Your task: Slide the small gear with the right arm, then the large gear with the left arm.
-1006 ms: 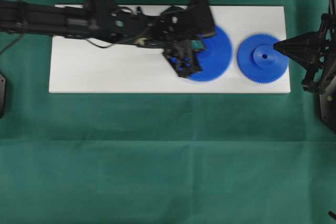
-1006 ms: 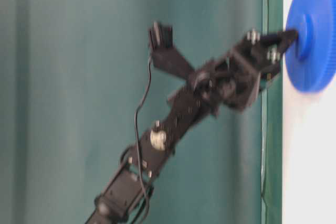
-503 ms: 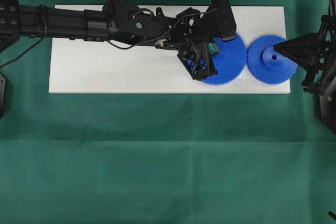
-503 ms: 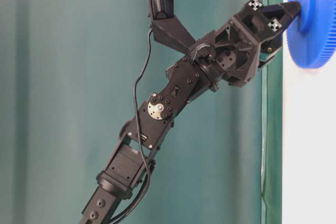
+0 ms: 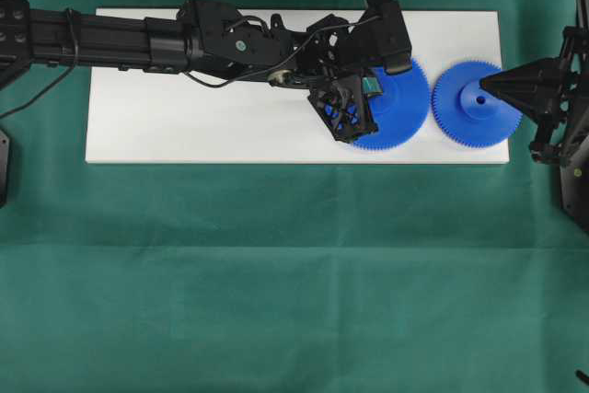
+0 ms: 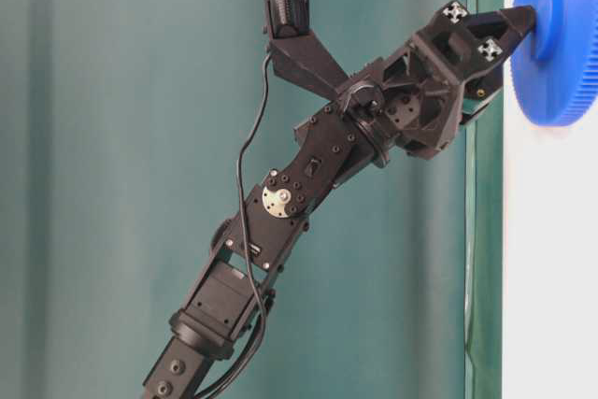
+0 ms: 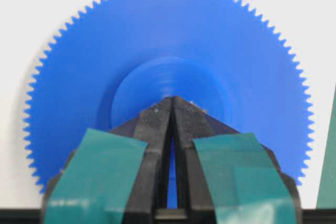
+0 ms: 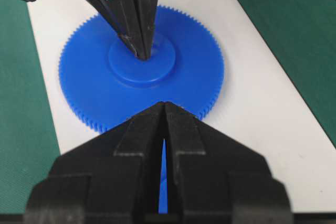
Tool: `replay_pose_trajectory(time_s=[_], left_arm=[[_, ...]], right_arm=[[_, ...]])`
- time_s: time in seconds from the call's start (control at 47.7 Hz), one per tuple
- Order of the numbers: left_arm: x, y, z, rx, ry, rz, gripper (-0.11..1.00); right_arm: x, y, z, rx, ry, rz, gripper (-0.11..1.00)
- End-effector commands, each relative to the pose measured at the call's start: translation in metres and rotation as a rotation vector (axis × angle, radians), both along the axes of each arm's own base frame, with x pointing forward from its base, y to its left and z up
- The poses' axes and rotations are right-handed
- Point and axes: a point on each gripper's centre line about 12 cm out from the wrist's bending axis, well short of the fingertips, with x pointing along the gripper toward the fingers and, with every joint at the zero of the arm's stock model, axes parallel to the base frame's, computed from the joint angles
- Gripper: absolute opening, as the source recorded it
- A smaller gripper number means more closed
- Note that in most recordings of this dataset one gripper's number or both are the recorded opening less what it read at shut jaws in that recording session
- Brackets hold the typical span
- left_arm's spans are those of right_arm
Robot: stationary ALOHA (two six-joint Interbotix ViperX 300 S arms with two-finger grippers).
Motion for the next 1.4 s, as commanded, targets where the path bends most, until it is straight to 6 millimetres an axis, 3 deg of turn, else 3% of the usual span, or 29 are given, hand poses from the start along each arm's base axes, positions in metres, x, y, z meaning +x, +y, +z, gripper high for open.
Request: replay_pose_trajectory(time_s=[0.0,0.147,0.293,0.461,0.671,0.964,1.174,1.383], left_arm=[[-0.007,-0.005,0.006,-0.005,0.016,-0.006,0.0],[-0.025,-0.008,0.007,-0.011,0.043,-0.003,0.0],[-0.055,-0.01,-0.002,-0.025,0.101,0.007,0.0],[-0.11,-0.009,-0.016,-0.048,0.191,0.04,0.0],[-0.199,-0.003,-0.025,-0.105,0.234,0.172,0.0],[-0.284,-0.009,-0.022,-0.127,0.212,0.275,0.0],[-0.315,-0.006,-0.015,-0.125,0.177,0.332,0.0],[-0.317,-0.002,-0.005,-0.114,0.133,0.348,0.0]], right_arm=[[0.002,0.0,0.005,-0.009,-0.017,0.007,0.5],[0.003,0.0,0.005,-0.008,-0.016,0.007,0.5],[0.003,0.0,0.006,-0.009,-0.018,0.007,0.5],[0.003,0.0,0.006,-0.004,-0.024,0.004,0.5],[0.002,0.001,0.008,-0.008,-0.035,0.012,0.5],[0.001,0.002,0.012,-0.014,-0.056,0.014,0.5],[0.001,0.002,0.013,-0.017,-0.06,0.015,0.5],[0.001,0.002,0.013,-0.017,-0.06,0.015,0.5]])
